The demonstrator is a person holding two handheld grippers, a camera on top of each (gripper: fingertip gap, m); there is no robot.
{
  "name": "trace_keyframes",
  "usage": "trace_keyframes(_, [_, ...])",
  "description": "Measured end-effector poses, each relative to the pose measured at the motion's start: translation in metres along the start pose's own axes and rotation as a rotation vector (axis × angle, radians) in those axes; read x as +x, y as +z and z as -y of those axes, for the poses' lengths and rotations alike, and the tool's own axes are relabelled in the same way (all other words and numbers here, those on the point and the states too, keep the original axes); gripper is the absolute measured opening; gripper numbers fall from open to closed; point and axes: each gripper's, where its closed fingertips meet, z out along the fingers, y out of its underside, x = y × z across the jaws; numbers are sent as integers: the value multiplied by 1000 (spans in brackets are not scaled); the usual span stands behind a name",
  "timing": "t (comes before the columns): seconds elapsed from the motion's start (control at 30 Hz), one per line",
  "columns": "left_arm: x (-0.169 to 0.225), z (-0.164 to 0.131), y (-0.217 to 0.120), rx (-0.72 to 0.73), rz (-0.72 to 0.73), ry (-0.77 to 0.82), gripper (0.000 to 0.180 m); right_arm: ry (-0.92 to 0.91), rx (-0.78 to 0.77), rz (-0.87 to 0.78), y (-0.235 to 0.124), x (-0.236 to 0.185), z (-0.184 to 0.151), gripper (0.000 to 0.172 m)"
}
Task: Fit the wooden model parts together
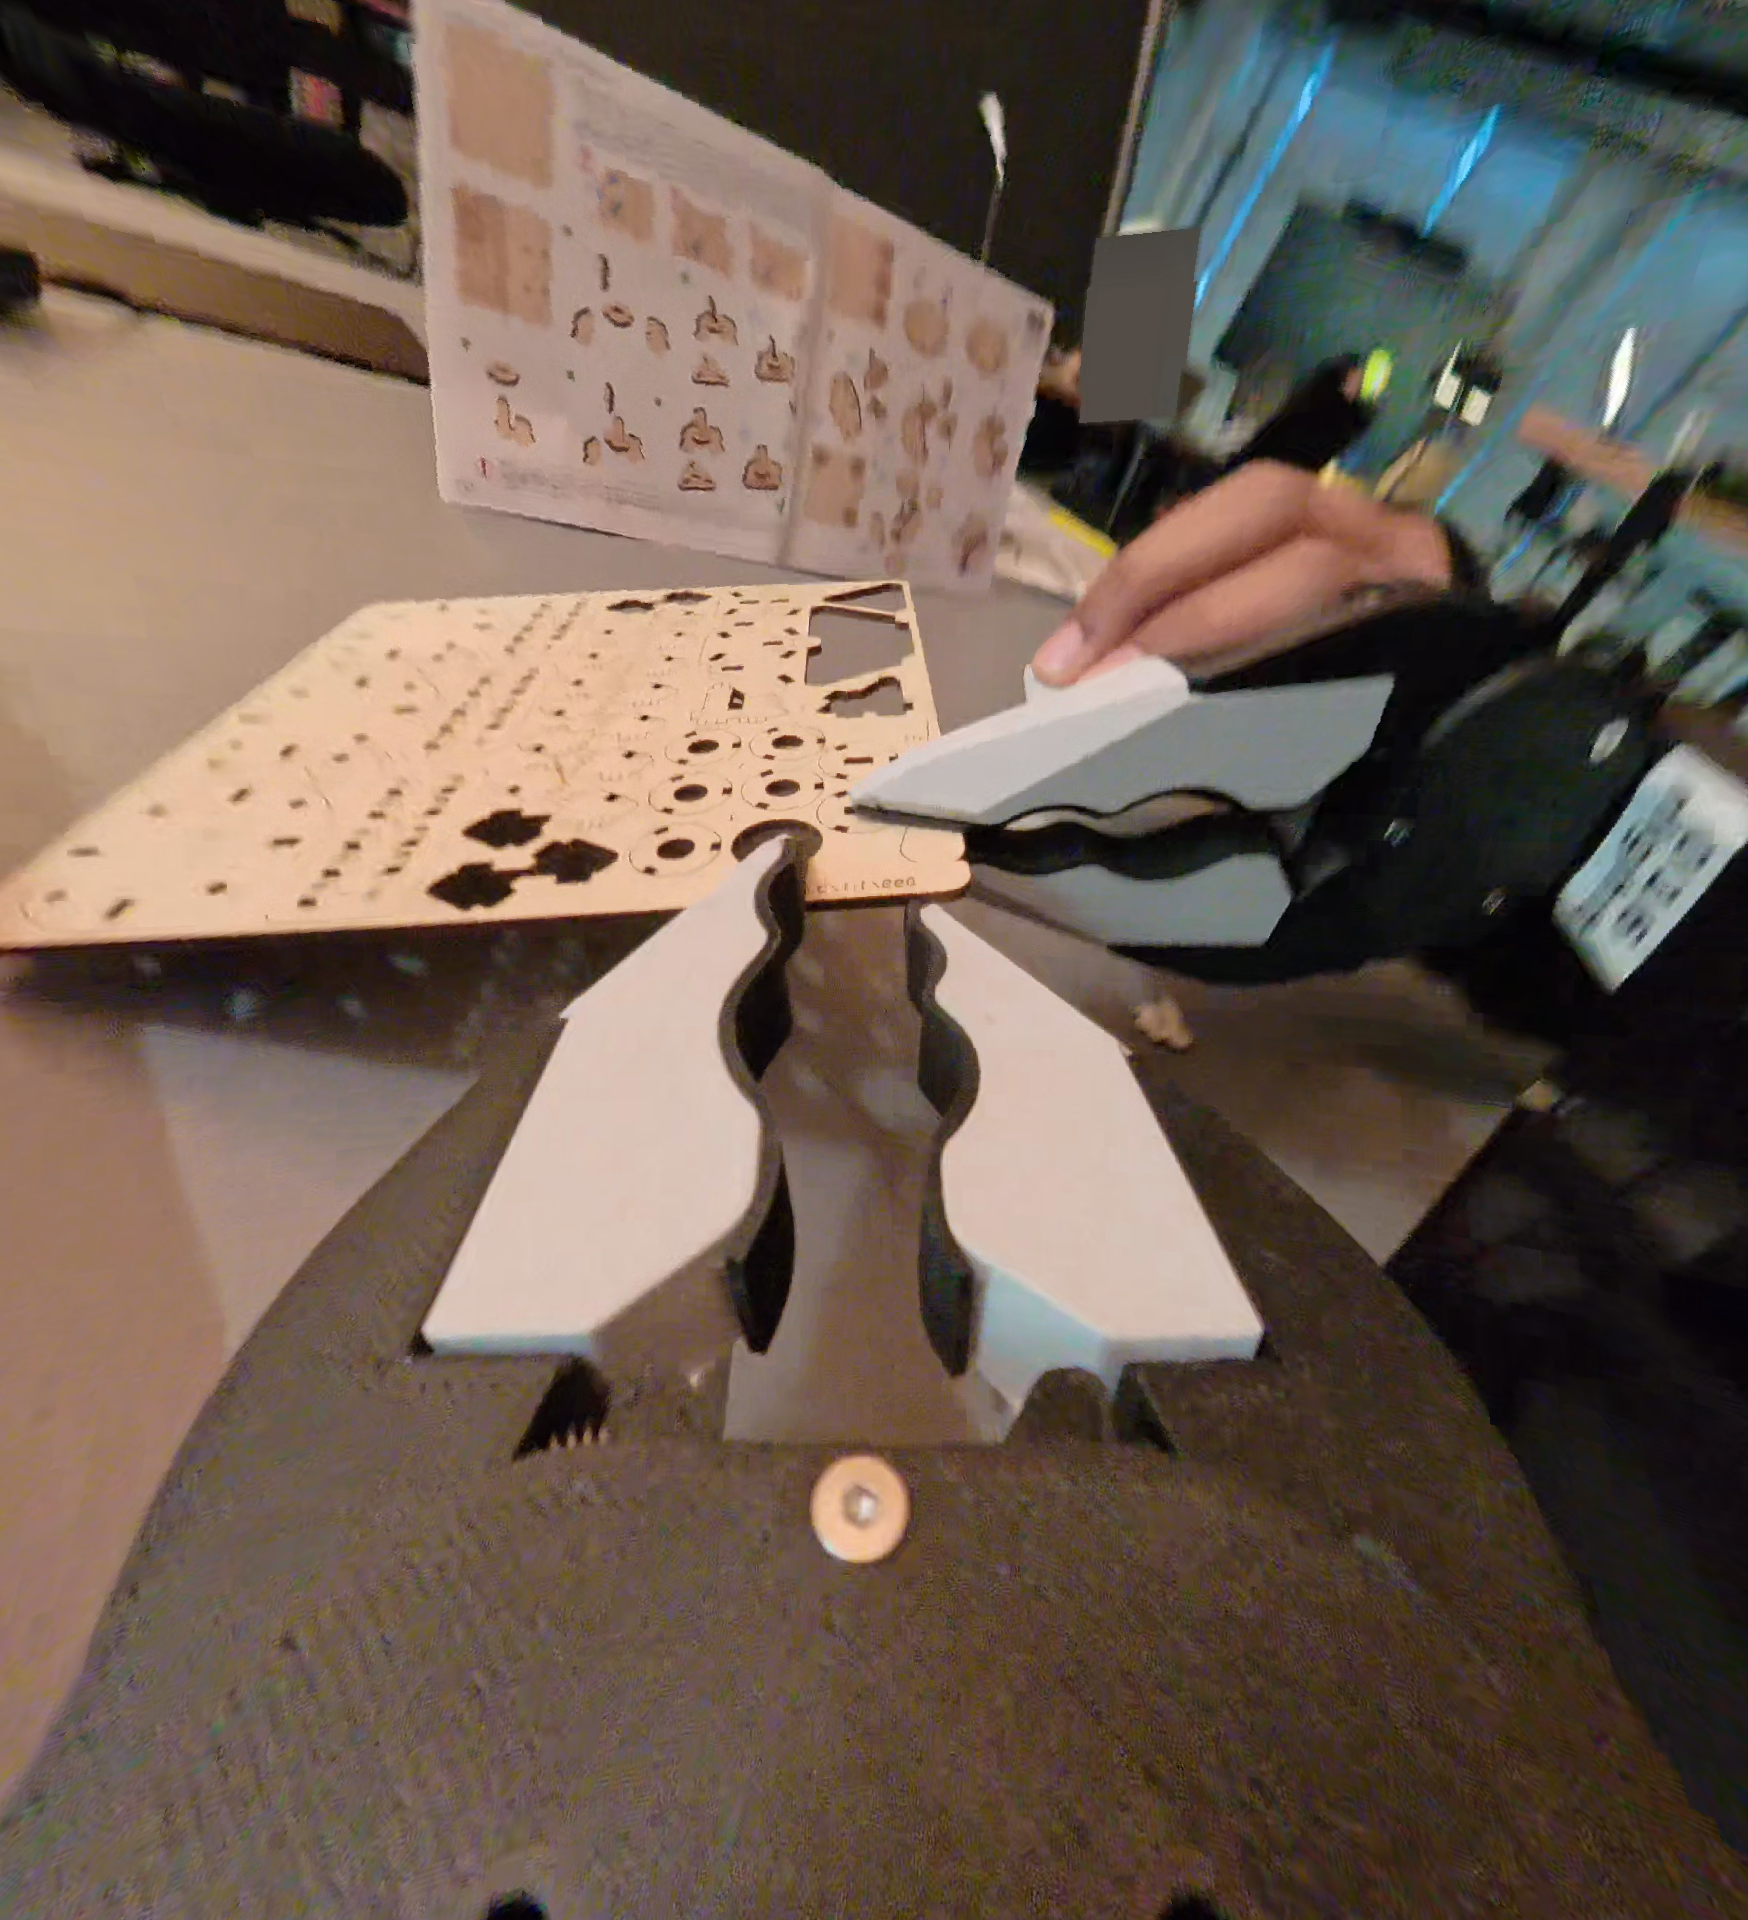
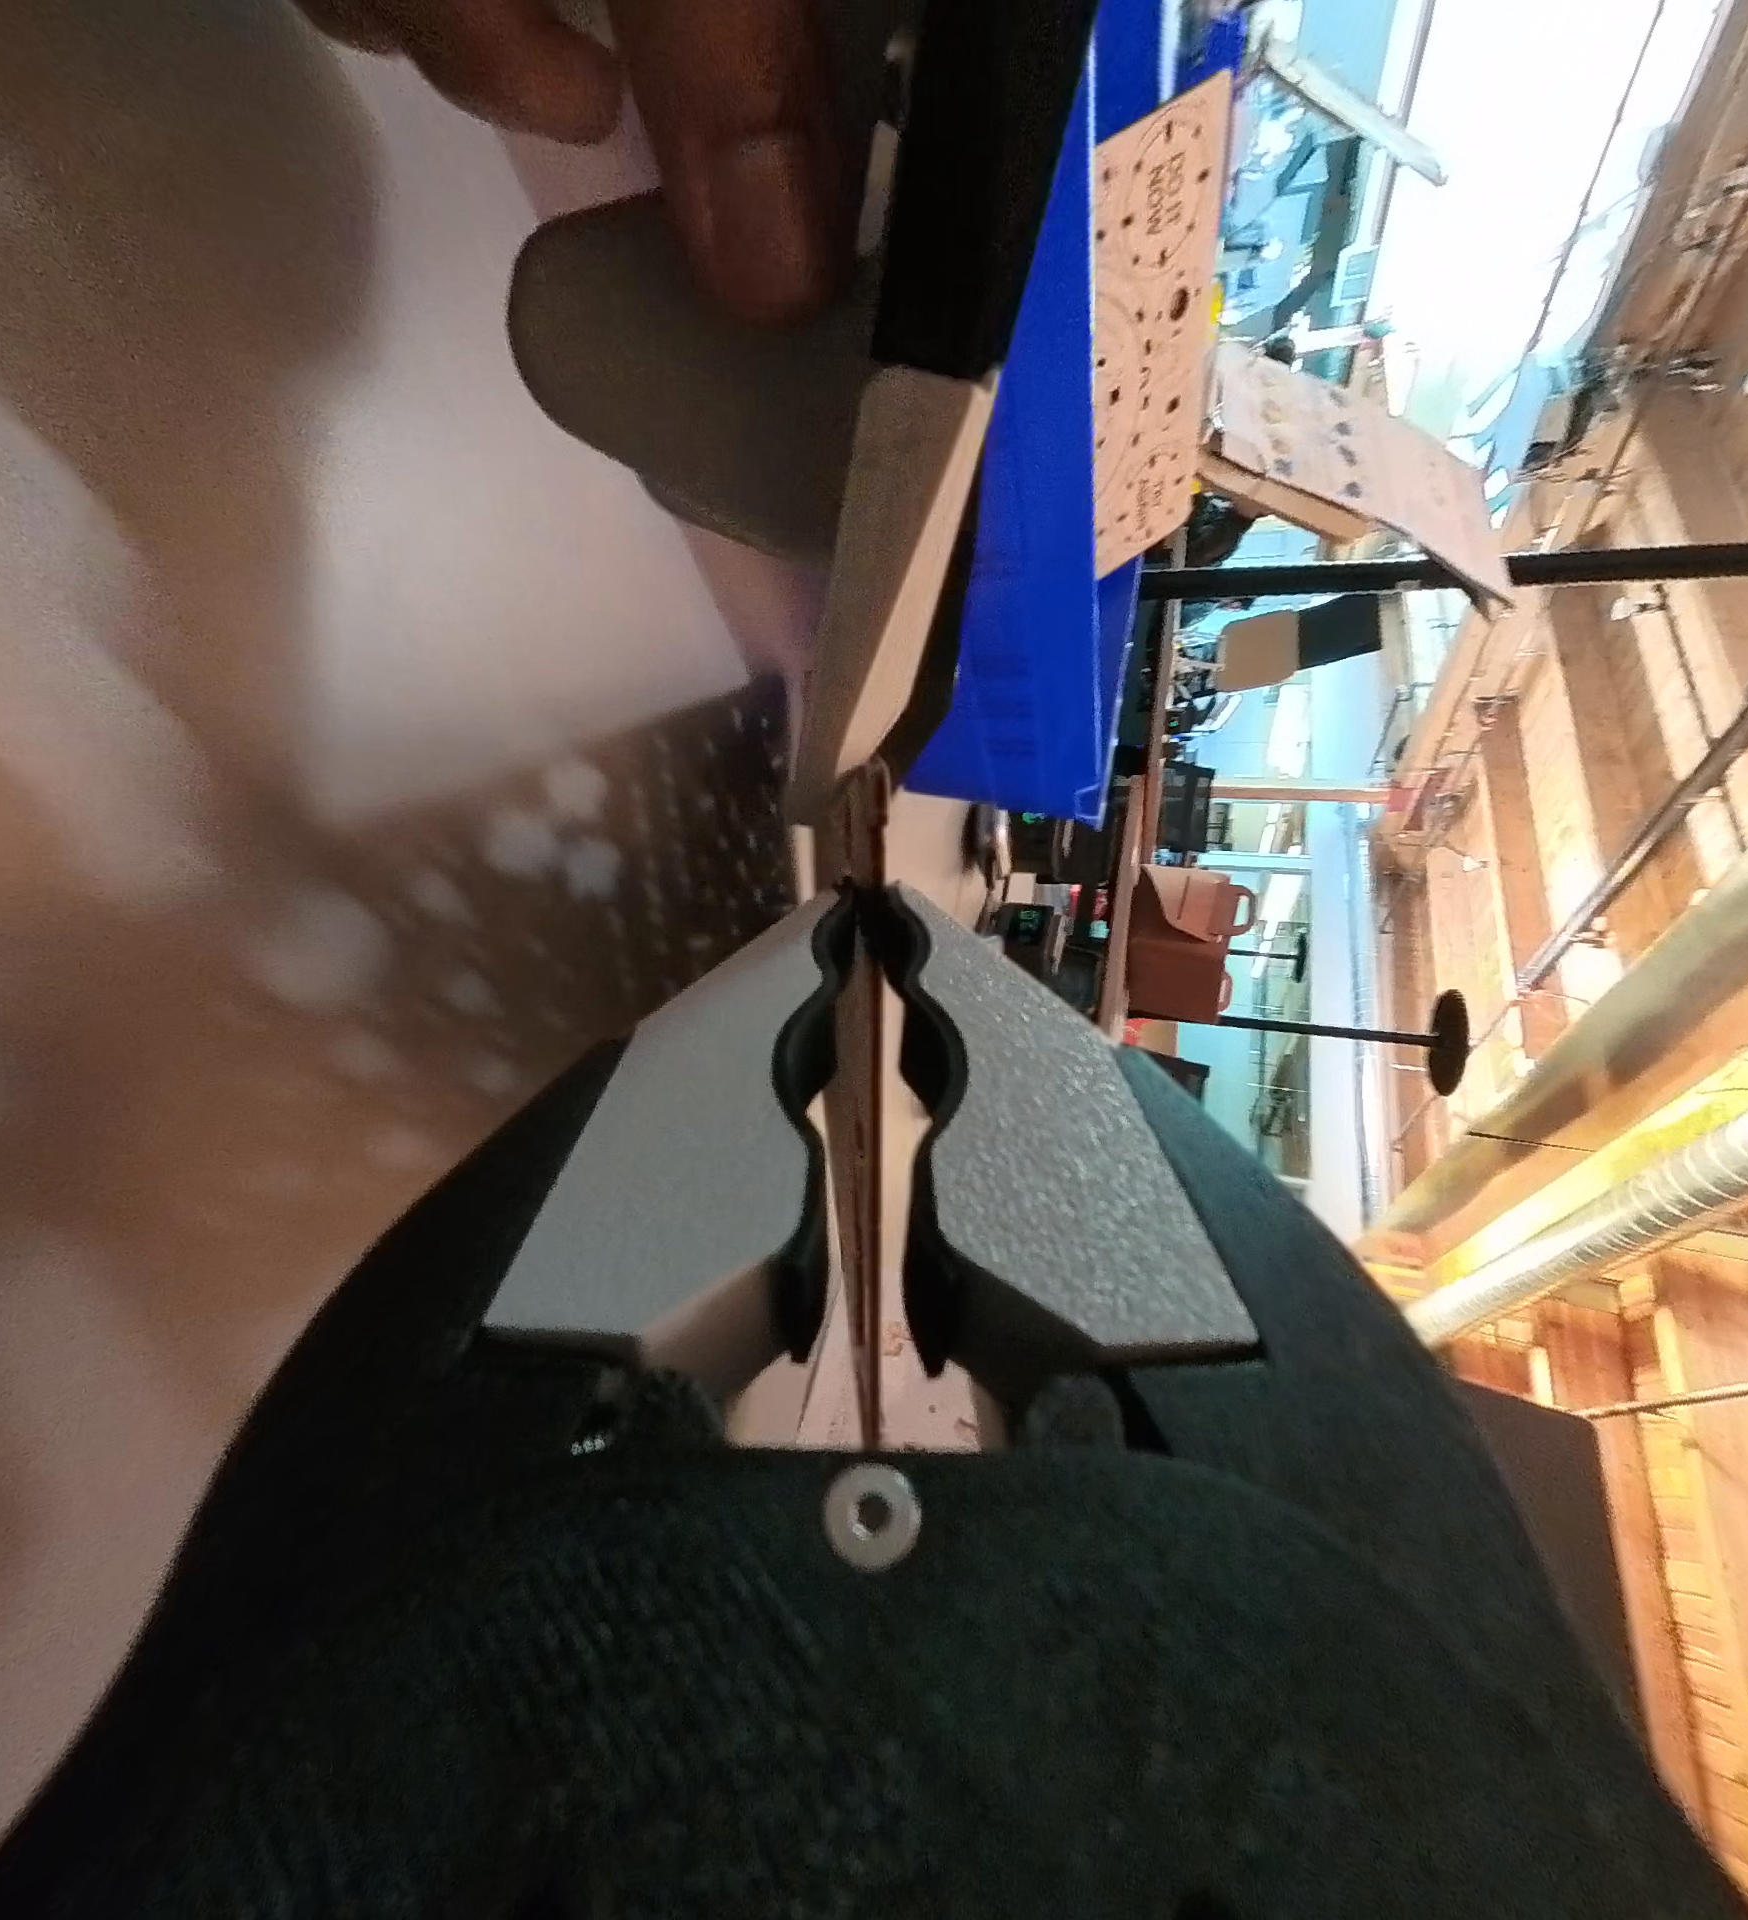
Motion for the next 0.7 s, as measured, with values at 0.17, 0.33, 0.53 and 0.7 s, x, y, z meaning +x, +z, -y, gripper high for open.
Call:
trace_keyframes(0.17, [8, 4, -11, 159, 44, -126, 16, -27, 20, -92, -5, 8, 11, 6])
trace_keyframes(0.33, [18, 10, -20, 266, 143, 2, 16, 65, 64, -89, -13, 12, 20, 6])
trace_keyframes(0.53, [23, -13, -27, 43, 87, 203, 31, 315, 111, 37, -24, 1, 10, 5])
trace_keyframes(0.7, [17, -23, -34, -38, 98, 152, 35, 360, 126, -19, -34, 18, -1, 1])
